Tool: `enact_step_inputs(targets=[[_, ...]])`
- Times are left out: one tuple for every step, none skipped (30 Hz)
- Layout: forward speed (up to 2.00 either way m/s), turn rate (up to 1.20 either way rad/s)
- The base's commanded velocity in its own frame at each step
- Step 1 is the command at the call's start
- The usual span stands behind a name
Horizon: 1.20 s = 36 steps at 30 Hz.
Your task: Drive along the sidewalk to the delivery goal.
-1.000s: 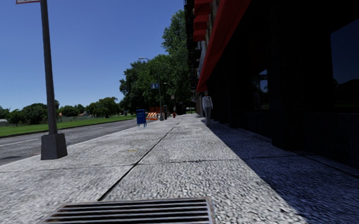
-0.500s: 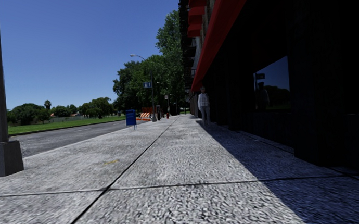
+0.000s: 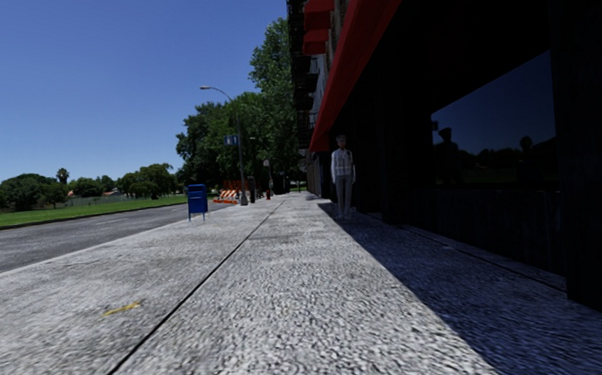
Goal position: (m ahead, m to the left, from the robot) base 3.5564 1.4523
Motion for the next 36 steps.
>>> enact_step_inputs(targets=[[2.0, 0.0], [2.0, 0.0], [2.0, 0.0], [2.0, 0.0], [2.0, 0.0], [2.0, 0.0], [2.0, 0.06], [2.0, 0.24], [2.0, 0.77], [2.0, 0.77], [2.0, 1.02], [2.0, 1.11], [2.0, 1.12], [2.0, 0.67], [2.0, 0.67], [2.0, 0.42], [2.0, 0.24], [2.0, 0.09], [2.0, 0.03], [2.0, 0.01], [2.0, 0.0], [2.0, 0.0], [2.0, 0.0], [2.0, 0.0], [2.0, 0.0], [2.0, 0.0], [2.0, 0.0], [2.0, 0.0], [2.0, 0.0], [2.0, 0.0], [2.0, 0.0], [2.0, 0.0], [2.0, 0.0], [2.0, 0.0], [2.0, 0.0], [2.0, 0.0]])
